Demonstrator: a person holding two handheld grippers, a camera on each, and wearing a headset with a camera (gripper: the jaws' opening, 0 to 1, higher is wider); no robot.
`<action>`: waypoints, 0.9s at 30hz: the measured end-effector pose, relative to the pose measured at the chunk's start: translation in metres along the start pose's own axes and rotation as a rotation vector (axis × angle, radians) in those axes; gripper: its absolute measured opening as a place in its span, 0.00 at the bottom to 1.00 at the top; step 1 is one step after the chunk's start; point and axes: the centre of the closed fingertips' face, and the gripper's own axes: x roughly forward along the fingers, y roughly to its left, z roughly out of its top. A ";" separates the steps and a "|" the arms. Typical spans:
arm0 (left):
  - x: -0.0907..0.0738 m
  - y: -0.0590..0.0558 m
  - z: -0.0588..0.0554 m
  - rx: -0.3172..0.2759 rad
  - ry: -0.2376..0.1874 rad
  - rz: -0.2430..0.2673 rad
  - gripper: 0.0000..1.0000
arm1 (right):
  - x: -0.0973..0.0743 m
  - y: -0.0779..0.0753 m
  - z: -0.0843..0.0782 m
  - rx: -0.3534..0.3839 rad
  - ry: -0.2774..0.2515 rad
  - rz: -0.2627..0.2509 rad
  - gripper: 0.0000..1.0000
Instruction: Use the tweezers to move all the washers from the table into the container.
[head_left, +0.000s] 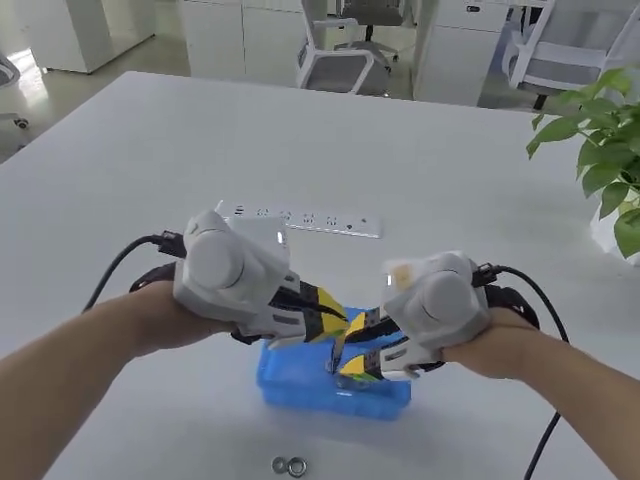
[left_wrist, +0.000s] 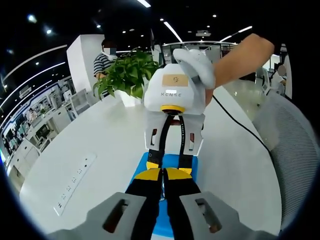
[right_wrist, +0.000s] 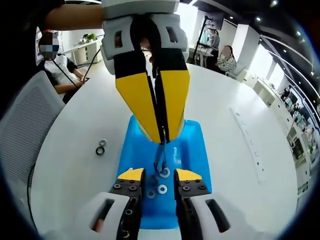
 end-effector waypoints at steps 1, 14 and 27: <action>0.000 0.000 0.001 0.002 0.000 0.001 0.05 | -0.004 -0.001 -0.001 0.010 0.000 -0.013 0.25; -0.010 0.003 0.015 0.013 0.014 0.013 0.05 | -0.044 -0.002 0.003 0.172 -0.062 -0.131 0.39; -0.026 -0.007 0.029 0.015 0.021 0.025 0.05 | -0.078 0.013 0.002 0.284 -0.097 -0.234 0.60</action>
